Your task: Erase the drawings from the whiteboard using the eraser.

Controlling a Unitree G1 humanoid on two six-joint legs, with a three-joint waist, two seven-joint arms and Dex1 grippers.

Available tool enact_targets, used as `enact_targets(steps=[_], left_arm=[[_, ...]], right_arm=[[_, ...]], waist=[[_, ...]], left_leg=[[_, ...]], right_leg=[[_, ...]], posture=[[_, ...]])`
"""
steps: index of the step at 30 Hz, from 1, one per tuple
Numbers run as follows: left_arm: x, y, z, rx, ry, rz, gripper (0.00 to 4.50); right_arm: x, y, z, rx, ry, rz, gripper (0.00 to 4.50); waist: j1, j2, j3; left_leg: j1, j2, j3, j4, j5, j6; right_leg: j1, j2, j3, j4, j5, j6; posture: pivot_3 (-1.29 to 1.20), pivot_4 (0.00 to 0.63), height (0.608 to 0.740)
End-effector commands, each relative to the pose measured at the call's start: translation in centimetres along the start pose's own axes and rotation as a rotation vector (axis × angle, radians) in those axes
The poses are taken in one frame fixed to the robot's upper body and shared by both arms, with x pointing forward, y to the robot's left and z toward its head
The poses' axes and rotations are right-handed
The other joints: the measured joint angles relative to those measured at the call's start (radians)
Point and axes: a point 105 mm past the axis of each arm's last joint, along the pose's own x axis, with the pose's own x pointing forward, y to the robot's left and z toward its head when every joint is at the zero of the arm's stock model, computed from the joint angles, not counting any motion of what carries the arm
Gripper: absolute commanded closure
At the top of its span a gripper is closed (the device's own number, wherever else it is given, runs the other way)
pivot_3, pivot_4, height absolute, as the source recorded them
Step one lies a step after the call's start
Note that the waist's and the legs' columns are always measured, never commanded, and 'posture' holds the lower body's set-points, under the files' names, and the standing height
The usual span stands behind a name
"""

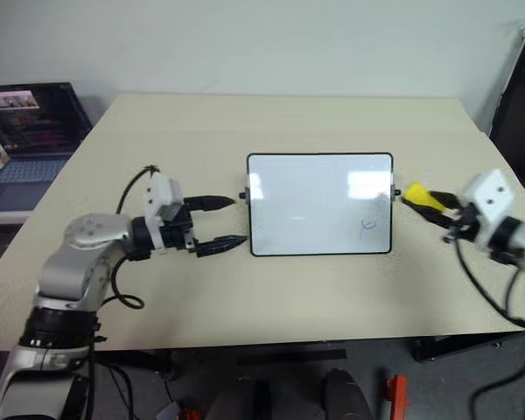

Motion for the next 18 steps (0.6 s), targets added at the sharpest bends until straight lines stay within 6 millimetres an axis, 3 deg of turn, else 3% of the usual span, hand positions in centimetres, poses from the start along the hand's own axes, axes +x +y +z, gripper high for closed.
enact_targets(steps=[1, 9, 16, 18], left_arm=[[0.6, -0.9, 0.8, 0.015, -0.031, -0.030, 0.00], [0.8, -1.5, 0.2, 0.000, -0.022, -0.051, 0.00], [0.9, -1.4, 0.1, 0.006, -0.018, -0.057, 0.00], [0.8, -1.3, 0.1, 0.008, -0.016, -0.055, 0.00]], right_arm=[[0.9, -1.0, 0.6, -0.073, -0.054, -0.133, 3.64], [3.1, 0.3, -1.5, -0.110, -0.046, -0.149, 3.64], [4.0, 0.7, -4.4, -0.187, 0.074, -0.102, 3.64], [3.9, 1.7, -5.9, -0.192, 0.124, -0.052, 3.64]], waist=[[0.006, 0.000, 0.000], [0.009, 0.000, 0.000], [0.004, 0.000, 0.000], [0.003, 0.000, 0.000]], left_leg=[[0.000, 0.000, 0.000, 0.000, 0.000, 0.000], [0.000, 0.000, 0.000, 0.000, 0.000, 0.000], [0.001, 0.000, 0.000, 0.000, 0.000, 0.000], [0.001, 0.000, 0.000, 0.000, 0.000, 0.000]], right_leg=[[0.000, 0.000, 0.000, 0.000, 0.000, 0.000], [0.000, -0.001, -0.001, 0.000, 0.000, 0.000], [0.000, 0.000, 0.000, 0.001, 0.000, 0.000], [0.001, 0.000, 0.000, 0.001, 0.000, -0.001]], posture=[[0.00, 0.150, 0.740], [0.00, 0.150, 0.740], [0.00, 0.150, 0.740], [0.00, 0.150, 0.740]])
